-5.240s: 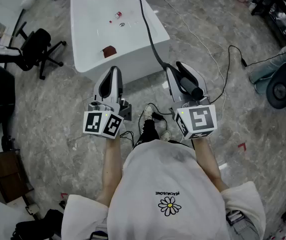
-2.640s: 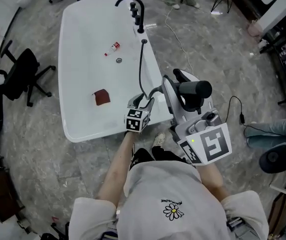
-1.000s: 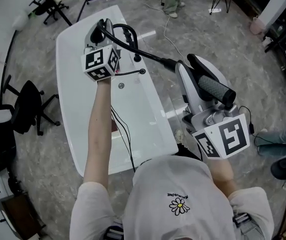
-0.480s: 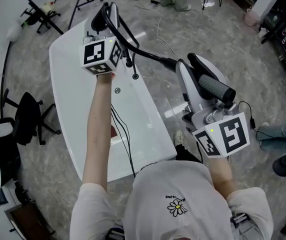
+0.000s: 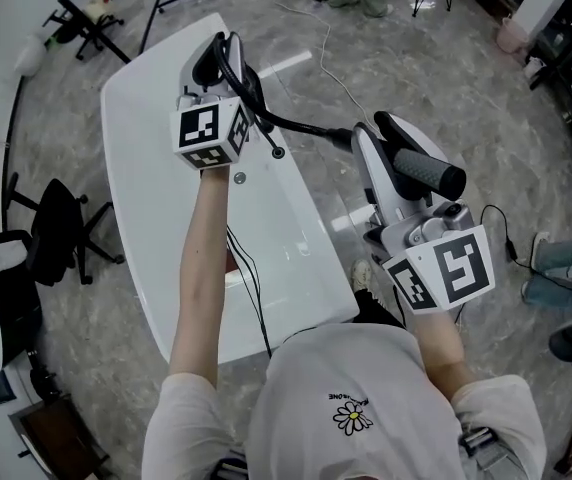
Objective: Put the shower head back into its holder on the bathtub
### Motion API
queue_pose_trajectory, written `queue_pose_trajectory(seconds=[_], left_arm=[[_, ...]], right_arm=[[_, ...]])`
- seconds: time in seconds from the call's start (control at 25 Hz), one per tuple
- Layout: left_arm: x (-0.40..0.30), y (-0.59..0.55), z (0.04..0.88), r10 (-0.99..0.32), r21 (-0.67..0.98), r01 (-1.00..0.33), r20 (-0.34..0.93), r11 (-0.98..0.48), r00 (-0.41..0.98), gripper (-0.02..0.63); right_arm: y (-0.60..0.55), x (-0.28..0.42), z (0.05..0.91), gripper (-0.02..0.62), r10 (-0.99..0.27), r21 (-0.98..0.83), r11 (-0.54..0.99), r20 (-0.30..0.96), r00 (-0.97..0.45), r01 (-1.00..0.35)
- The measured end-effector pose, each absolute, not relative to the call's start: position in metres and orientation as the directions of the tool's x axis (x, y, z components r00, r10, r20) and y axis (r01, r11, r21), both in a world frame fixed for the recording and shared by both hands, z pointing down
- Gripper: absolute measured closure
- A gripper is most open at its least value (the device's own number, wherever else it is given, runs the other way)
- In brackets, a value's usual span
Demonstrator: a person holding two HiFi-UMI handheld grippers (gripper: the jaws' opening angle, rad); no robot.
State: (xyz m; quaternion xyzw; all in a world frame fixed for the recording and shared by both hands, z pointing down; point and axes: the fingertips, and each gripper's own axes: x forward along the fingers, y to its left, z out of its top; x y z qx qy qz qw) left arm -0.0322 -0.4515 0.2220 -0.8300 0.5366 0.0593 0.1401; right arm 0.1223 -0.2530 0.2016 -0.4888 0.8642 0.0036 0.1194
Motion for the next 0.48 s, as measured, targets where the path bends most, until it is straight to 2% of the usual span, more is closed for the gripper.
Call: queue_pose_trajectory(seconds=[0.32, 0.48], left_arm=[[-0.039, -0.413, 0.180, -0.853, -0.140, -0.915, -0.330, -0.379, 0.404, 0.545], [-0.048, -0.406, 0.174, -0.861, -0.157, -0.918, -0.320, -0.363, 0.395, 0.545]], right_arm=[[-0.273, 0.119, 0.197, 0.491, -0.839, -0.133, 0.532, -0.219, -0.499, -0.836], [-0.276, 0.114, 0.190, 0.491, -0.827, -0.148, 0.548, -0.241, -0.508, -0.823]])
